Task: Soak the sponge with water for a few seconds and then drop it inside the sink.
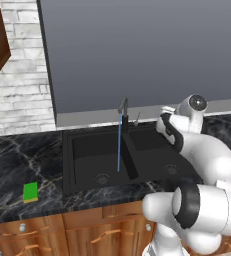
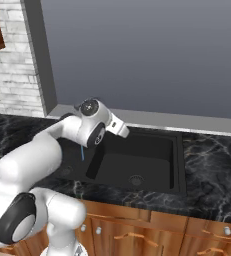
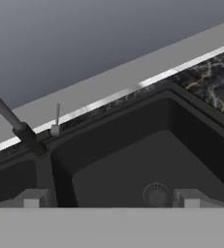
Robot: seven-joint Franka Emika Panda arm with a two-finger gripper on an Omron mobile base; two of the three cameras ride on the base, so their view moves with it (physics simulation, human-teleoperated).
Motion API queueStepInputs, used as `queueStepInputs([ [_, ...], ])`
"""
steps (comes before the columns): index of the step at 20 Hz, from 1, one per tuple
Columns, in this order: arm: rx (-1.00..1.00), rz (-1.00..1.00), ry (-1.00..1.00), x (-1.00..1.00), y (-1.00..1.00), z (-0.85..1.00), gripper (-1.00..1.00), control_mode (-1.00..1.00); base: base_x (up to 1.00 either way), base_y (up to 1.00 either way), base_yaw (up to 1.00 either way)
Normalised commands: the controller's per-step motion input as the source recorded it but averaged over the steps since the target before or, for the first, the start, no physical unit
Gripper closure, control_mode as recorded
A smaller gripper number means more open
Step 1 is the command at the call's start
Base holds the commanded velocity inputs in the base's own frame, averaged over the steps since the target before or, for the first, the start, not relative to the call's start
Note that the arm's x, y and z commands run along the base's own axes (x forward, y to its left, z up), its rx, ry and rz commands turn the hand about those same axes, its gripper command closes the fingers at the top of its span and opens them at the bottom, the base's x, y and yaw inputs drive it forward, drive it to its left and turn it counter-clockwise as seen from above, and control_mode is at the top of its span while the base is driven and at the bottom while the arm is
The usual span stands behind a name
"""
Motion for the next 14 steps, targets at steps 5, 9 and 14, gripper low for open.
queueStepInputs([
  [5,0.0,0.0,0.11,-0.34,0.38,0.04,-1.0,-1.0,0.0,0.0,0.0],
  [9,0.01,0.0,0.12,-0.31,0.37,0.17,-1.0,-1.0,0.0,0.0,0.0],
  [14,0.01,0.01,0.14,-0.39,0.46,0.01,-1.0,-1.0,0.0,0.0,0.0],
])
